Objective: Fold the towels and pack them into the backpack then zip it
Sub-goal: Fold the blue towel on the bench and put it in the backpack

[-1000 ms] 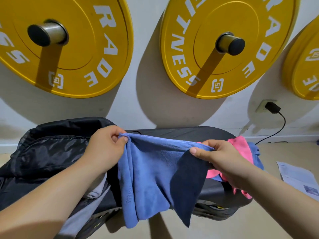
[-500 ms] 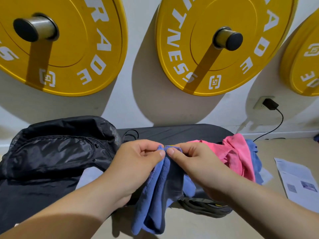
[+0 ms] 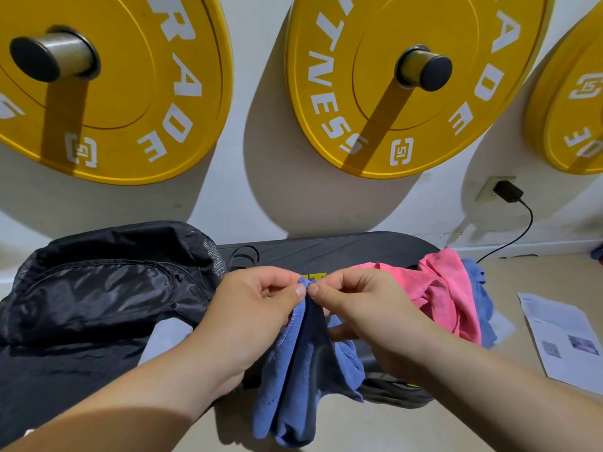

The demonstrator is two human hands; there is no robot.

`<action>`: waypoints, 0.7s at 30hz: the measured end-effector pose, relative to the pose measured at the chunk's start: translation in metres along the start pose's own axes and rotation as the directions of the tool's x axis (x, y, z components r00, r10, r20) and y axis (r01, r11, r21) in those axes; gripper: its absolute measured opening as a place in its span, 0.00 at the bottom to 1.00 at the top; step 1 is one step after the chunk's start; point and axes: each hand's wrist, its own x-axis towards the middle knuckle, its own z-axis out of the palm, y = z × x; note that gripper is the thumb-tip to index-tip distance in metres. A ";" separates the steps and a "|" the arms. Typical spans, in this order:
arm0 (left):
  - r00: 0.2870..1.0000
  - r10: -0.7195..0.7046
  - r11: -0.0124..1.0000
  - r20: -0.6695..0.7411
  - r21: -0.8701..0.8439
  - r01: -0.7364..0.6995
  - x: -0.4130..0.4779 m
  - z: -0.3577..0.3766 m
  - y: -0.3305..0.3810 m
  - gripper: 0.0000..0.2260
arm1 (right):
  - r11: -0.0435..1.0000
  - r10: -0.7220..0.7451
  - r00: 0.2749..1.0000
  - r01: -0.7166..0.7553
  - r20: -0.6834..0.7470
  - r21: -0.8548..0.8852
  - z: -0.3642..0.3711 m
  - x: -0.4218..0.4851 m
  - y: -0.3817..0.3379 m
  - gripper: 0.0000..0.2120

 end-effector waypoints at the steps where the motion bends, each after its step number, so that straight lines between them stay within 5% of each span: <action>1: 1.000 -0.001 1.000 0.005 0.004 0.001 -0.001 0.000 0.000 0.04 | 1.000 0.000 1.000 0.000 -0.006 -0.007 0.000 0.000 0.000 0.09; 6: 1.000 -0.001 1.000 0.025 0.024 0.001 -0.004 0.000 0.001 0.06 | 0.998 -0.012 1.000 0.011 -0.005 -0.058 0.001 -0.001 0.000 0.09; 15: 0.998 0.068 0.989 0.007 0.128 -0.069 -0.007 -0.005 0.004 0.07 | 1.000 0.017 0.968 -0.016 0.251 -0.005 0.007 -0.012 -0.010 0.21; 21: 0.977 0.196 0.940 0.088 0.268 -0.213 -0.005 -0.020 0.013 0.08 | 0.948 -0.125 0.992 0.129 0.035 -0.289 -0.011 0.005 -0.003 0.12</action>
